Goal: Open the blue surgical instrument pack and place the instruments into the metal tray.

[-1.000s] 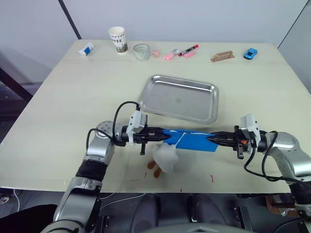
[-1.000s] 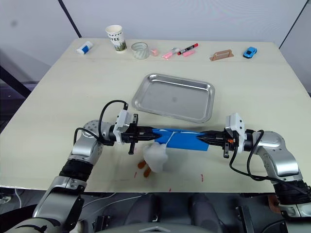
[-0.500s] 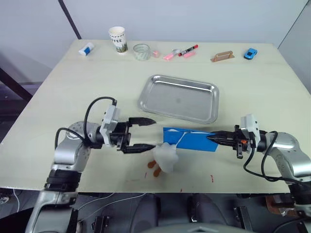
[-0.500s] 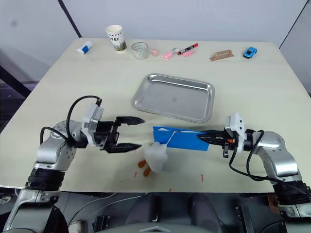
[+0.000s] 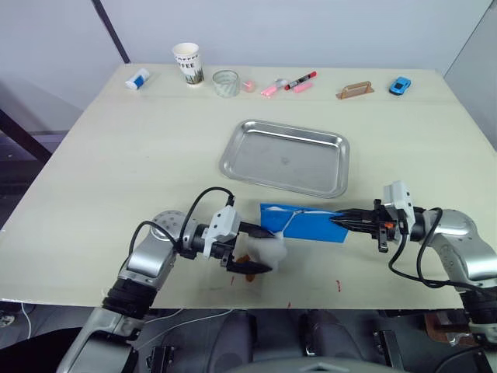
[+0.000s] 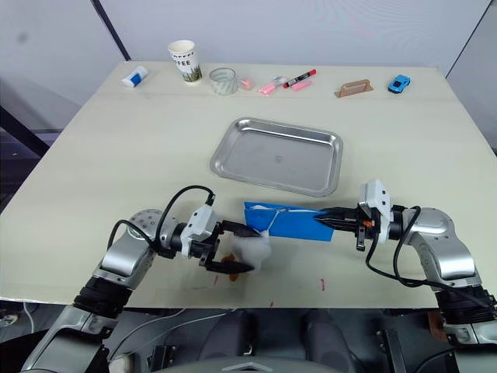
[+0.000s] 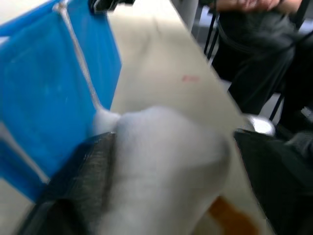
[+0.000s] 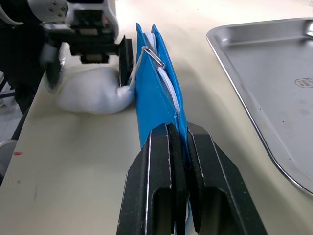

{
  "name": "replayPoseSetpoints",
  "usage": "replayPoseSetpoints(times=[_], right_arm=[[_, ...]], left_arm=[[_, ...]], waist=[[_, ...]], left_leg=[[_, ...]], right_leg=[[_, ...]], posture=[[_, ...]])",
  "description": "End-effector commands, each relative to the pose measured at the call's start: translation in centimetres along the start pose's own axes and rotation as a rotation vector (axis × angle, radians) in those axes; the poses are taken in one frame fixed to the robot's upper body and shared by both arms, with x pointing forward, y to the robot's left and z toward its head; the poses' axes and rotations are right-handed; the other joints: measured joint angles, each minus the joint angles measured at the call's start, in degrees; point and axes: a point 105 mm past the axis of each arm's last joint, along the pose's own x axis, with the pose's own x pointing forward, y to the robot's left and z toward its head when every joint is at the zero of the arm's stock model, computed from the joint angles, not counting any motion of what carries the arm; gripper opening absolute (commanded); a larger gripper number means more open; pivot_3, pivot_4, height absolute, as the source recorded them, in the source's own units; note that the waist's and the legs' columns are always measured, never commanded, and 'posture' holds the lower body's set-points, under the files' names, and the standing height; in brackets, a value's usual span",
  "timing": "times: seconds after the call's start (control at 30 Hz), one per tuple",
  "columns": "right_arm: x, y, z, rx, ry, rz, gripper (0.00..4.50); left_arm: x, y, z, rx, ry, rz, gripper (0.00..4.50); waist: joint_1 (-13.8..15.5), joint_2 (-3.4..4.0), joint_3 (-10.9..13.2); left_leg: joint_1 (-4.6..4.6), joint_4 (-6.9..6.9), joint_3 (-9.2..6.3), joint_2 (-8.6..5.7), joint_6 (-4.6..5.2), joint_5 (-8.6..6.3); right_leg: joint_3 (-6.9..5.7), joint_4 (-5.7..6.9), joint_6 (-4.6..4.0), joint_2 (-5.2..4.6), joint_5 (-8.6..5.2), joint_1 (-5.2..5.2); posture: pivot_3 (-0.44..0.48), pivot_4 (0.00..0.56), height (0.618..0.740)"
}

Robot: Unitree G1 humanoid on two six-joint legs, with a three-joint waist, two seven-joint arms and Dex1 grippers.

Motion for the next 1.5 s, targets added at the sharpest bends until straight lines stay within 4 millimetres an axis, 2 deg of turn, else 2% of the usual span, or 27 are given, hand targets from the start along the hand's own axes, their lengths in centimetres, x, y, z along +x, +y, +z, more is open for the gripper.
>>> replayPoseSetpoints(times=[0.03, 0.17, 0.33, 0.5, 0.6, 0.8, 0.97, 1.13, 1.5], right_arm=[[-0.1, -0.2, 0.2, -0.012, 0.013, -0.006, 0.0], [-0.1, -0.1, 0.0, -0.01, 0.016, -0.004, 0.0], [0.0, 0.0, -0.1, -0.015, 0.015, 0.008, 0.0], [0.0, 0.1, -0.1, -0.016, 0.005, 0.021, 0.0], [-0.1, 0.1, 0.0, -0.012, -0.002, 0.027, 0.0], [-1.4, -0.2, 1.2, -0.017, -0.054, 0.024, 0.0], [-2.1, -0.1, 2.1, -0.009, -0.1, 0.021, 0.0], [-2.4, -0.1, 3.5, 0.028, -0.192, 0.005, 0.0], [-1.8, -0.7, 7.8, 0.114, -0.43, -0.018, 0.0]], left_arm=[[-0.1, 0.3, -0.8, 0.02, 0.036, 0.024, 1.77], [-0.5, 0.7, 0.5, 0.033, -0.028, 0.052, 0.13], [-3.8, 1.9, 5.8, -0.004, -0.244, 0.139, 0.03], [-6.6, 2.3, 7.1, -0.031, -0.249, 0.204, 0.03], [-7.7, 2.1, 6.5, -0.054, -0.207, 0.234, 0.03], [-10.5, 1.4, 4.1, -0.135, -0.077, 0.307, 0.03], [-11.8, 1.5, 3.1, -0.16, -0.05, 0.355, 0.03], [-12.1, 1.3, 1.8, -0.202, -0.024, 0.365, 0.03], [-11.7, 0.8, 0.6, -0.233, -0.009, 0.355, 0.03]], waist=[[0.0, 0.0, 0.0], [0.0, 0.0, 0.0], [-0.1, -0.01, 0.0], [-0.1, -0.01, 0.0], [-0.1, -0.01, 0.0], [-0.1, 0.03, 0.1], [0.2, 0.05, 0.1], [-0.1, 0.1, 0.1], [-0.1, 0.12, 0.2]], left_leg=[[0.0, 0.0, 0.0, 0.0, 0.0, 0.0], [0.01, 0.0, -0.01, 0.01, 0.0, 0.0], [-0.02, 0.0, -0.05, 0.03, 0.0, 0.0], [-0.01, 0.0, -0.04, 0.02, 0.0, 0.0], [-0.01, 0.0, -0.05, 0.02, 0.0, 0.0], [-0.01, -0.01, -0.03, 0.03, 0.0, 0.0], [-0.02, 0.0, -0.01, 0.02, 0.0, 0.0], [-0.02, -0.02, -0.02, 0.03, 0.0, 0.0], [-0.02, -0.04, -0.04, 0.05, 0.0, 0.0]], right_leg=[[0.0, 0.0, 0.0, 0.0, 0.0, 0.0], [-0.01, 0.01, 0.0, 0.0, 0.0, 0.0], [-0.04, 0.02, 0.0, 0.0, 0.0, -0.01], [-0.05, 0.01, 0.01, -0.01, 0.0, 0.0], [-0.05, 0.01, 0.01, -0.01, 0.0, 0.0], [-0.05, 0.01, -0.02, -0.01, -0.02, -0.02], [-0.07, 0.01, -0.02, -0.05, -0.02, -0.01], [-0.07, 0.02, -0.03, -0.02, -0.02, -0.02], [-0.08, 0.02, -0.04, -0.01, -0.03, -0.04]], posture=[[0.0, 0.15, 0.725], [0.0, 0.15, 0.725], [0.0, 0.15, 0.725], [0.0, 0.15, 0.725], [0.0, 0.15, 0.725], [0.0, 0.15, 0.725], [0.0, 0.15, 0.725], [0.0, 0.15, 0.725], [0.0, 0.15, 0.725]])
